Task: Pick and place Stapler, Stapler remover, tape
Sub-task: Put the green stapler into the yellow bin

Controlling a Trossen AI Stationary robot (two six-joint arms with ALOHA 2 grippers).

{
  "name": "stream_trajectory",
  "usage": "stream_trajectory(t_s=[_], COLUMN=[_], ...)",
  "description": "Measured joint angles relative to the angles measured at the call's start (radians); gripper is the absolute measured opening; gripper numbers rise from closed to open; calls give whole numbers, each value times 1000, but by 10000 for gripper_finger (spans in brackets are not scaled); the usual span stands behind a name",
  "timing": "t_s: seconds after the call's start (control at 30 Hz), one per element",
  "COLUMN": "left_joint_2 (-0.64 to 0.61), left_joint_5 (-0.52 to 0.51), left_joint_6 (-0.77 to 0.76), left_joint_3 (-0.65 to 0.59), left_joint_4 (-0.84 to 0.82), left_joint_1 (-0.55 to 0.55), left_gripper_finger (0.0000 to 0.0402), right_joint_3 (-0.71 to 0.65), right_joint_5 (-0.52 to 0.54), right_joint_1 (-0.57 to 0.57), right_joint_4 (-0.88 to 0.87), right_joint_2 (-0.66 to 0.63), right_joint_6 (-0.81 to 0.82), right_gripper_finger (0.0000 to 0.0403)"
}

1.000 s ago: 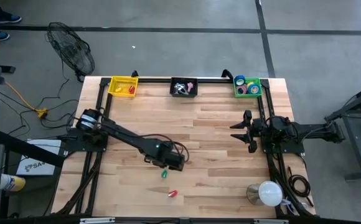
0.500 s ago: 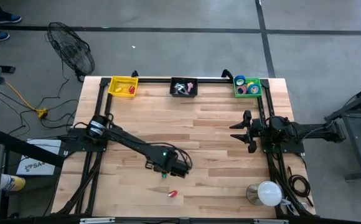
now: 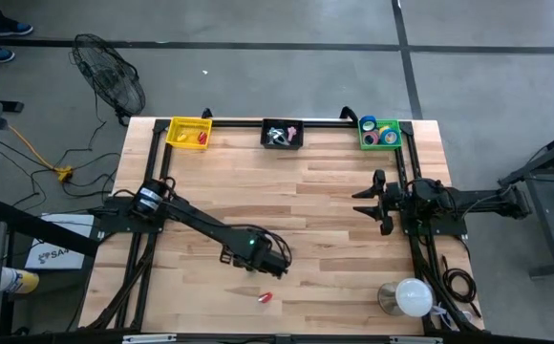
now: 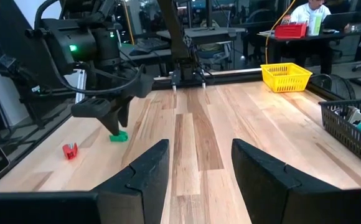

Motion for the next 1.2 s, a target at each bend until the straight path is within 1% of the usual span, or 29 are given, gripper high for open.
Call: stream_trajectory(t_s=[0.2,0.53,0.67,0.93,1.03,1.2], left_joint_2=[11,45,58,58,58,58], left_joint_5=[10,69,69,72,99,111], left_joint_6=[-9,-8,-6,-7,-7,-7], left_joint_3=[0,-1,-1,-1,-1,-1], left_joint_4=[10,30,50,48,49,49], left_joint_1=[0,0,0,0,0,0], left_gripper_finger=[177,177,177,177,177,177], right_joint_3=[0,0,0,0,0,0], right_joint_5=[0,0,0,0,0,0], right_joint_1=[0,0,0,0,0,0], right_joint_4=[0,0,0,0,0,0], right_joint_2=[0,0,-1,0,0,0], right_joint_6=[0,0,0,0,0,0], right_gripper_finger=[165,165,165,165,165,165])
